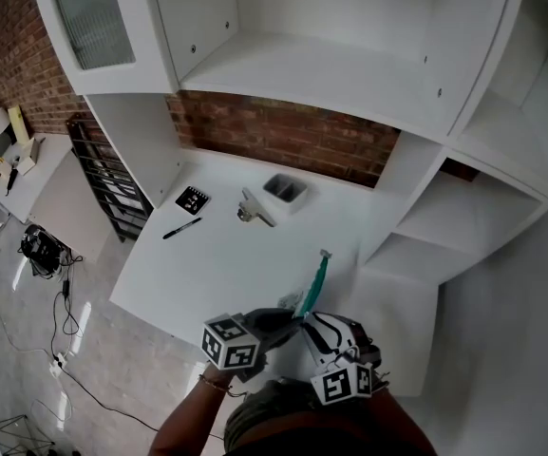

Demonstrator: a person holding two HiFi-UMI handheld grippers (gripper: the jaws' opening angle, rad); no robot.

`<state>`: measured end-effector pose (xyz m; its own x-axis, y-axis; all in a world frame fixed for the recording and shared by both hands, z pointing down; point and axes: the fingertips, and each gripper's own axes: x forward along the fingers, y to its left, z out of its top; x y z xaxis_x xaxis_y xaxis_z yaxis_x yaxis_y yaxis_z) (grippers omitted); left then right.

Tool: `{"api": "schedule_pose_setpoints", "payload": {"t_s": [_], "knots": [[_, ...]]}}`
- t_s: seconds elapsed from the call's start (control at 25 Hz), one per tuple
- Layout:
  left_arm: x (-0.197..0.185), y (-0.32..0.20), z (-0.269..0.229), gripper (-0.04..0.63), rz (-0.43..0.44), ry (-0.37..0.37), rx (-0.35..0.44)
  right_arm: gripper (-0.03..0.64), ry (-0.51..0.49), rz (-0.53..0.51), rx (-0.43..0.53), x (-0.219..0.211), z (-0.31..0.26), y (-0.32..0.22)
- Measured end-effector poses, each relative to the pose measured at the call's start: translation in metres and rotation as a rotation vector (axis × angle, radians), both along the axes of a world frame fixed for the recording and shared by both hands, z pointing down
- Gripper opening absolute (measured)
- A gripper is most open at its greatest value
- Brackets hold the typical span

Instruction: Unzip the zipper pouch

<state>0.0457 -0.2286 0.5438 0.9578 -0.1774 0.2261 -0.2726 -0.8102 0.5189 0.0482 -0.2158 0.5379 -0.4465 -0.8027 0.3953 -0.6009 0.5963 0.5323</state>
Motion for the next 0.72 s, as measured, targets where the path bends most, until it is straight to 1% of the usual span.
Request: {"api": "schedule_pose_setpoints", "payload": {"t_s": [0.08,0.12,0.2,0.32,0.48,0.6,0.72], "knots": [[-0.001,0.005,0.000,0.051,0.000,-0.002,-0.010,0.111,0.103,-0.022,0.047,-0.004,0.004,0.002],[-0.001,0.007,0.000,0.051,-0.002,-0.005,-0.011,0.111,0.132,-0.030,0.062,-0.006,0.005,0.004],[-0.004,0.008,0.000,0.051,-0.012,-0.011,-0.010,0.111,0.140,-0.035,0.075,-0.008,0.003,0.007],[-0.011,0.010,0.000,0.051,-0.023,-0.030,-0.002,0.100,0.109,-0.038,0.086,-0.012,-0.005,0.011],[-0.016,0.014,-0.002,0.051,-0.006,-0.054,0.016,0.069,0.072,-0.052,0.079,-0.017,-0.011,0.015],[-0.017,0.020,-0.001,0.051,0.016,-0.087,0.047,0.028,-0.026,-0.059,0.019,-0.019,-0.013,0.018],[-0.020,0.023,-0.001,0.051,0.012,-0.089,0.047,0.026,-0.108,-0.058,-0.041,-0.020,-0.013,0.019]]}}
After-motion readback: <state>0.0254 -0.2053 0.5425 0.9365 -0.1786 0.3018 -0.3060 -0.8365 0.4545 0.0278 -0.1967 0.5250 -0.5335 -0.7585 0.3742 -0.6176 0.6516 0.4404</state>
